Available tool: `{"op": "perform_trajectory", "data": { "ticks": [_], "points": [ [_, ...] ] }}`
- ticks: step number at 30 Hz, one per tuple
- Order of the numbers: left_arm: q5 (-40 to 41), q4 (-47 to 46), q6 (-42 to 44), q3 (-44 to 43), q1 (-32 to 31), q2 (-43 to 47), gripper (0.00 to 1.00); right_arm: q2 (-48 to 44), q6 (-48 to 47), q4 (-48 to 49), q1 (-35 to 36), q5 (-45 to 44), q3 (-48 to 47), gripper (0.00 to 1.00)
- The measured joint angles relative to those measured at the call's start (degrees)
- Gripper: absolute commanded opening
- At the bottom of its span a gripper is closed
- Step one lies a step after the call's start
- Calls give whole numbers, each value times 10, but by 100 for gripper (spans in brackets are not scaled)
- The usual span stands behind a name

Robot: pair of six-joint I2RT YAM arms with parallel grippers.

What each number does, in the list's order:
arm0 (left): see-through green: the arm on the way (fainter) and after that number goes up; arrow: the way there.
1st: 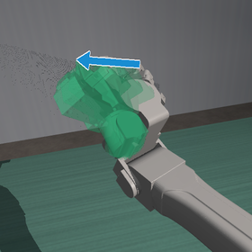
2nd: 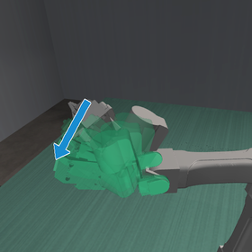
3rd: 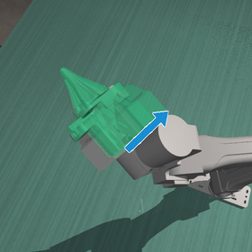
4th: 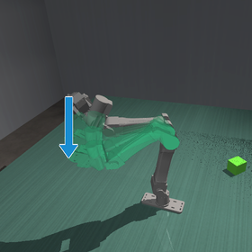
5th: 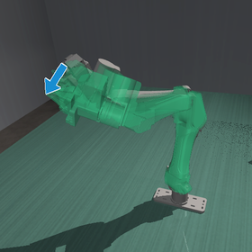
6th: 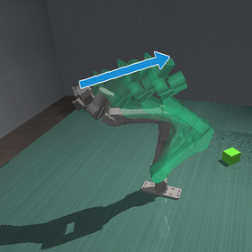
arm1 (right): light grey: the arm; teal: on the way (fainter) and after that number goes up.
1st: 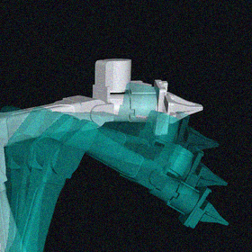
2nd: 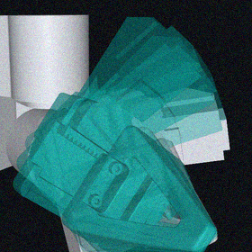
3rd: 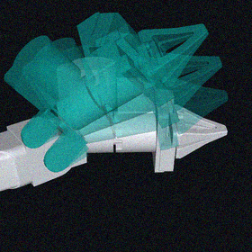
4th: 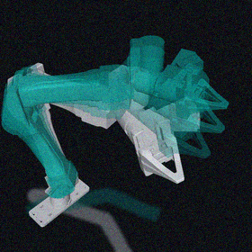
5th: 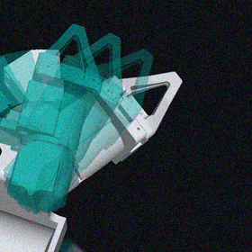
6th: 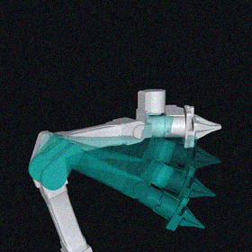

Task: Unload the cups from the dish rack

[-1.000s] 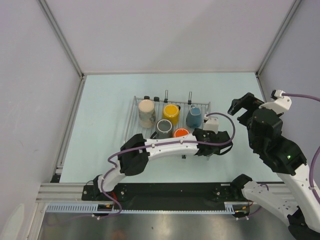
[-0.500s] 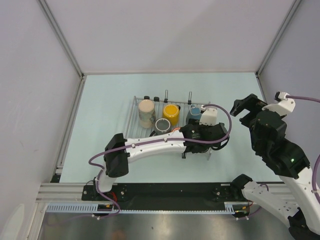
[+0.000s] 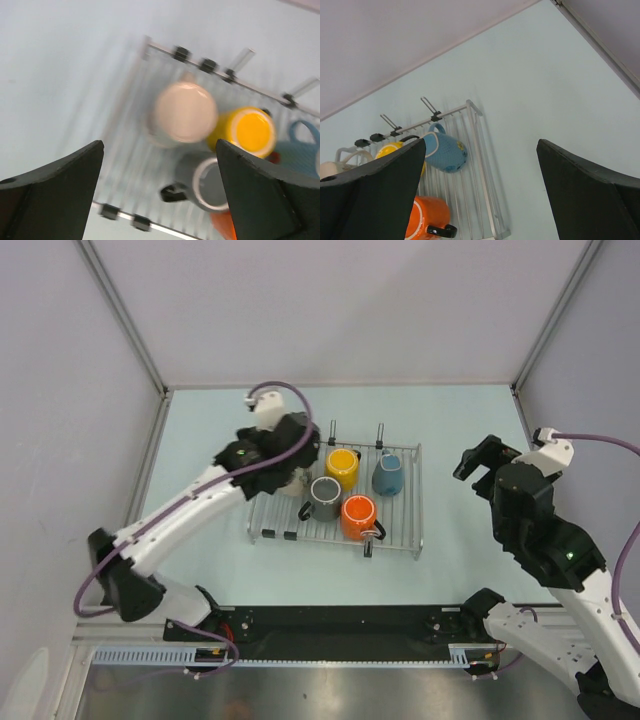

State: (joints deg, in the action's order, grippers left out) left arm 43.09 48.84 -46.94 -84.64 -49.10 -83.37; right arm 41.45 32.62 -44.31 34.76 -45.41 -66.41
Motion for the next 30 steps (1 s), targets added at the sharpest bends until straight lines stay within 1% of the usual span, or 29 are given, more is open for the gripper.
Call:
{"op": "perform_trajectory", "data": {
  "ticks": [3, 6, 9, 13, 17, 20, 27, 30],
  "points": [
    [12, 19, 26, 31, 68, 66, 99, 3, 3, 1, 0, 7, 23, 100],
    [2, 26, 51, 52, 119, 89, 99, 8, 9, 5, 0, 14, 52, 100],
    [-12, 26, 68, 88, 159, 81, 100, 15, 16, 7, 0, 21, 75, 100],
    [-58, 19, 86, 144, 200, 55, 98, 24, 23, 12, 0, 30, 91, 100],
    [-106, 0, 101, 165, 254, 25, 98, 24, 24, 17, 0, 33, 97, 100],
    [-132, -20, 111, 171, 268, 16, 97, 23, 24, 21, 0, 33, 106, 100],
    [-185, -64, 127, 197, 267, 9, 97, 45, 26, 33, 0, 35, 128, 100],
    [-203, -78, 134, 215, 267, 9, 95, 57, 30, 42, 0, 39, 140, 100]
  ]
}}
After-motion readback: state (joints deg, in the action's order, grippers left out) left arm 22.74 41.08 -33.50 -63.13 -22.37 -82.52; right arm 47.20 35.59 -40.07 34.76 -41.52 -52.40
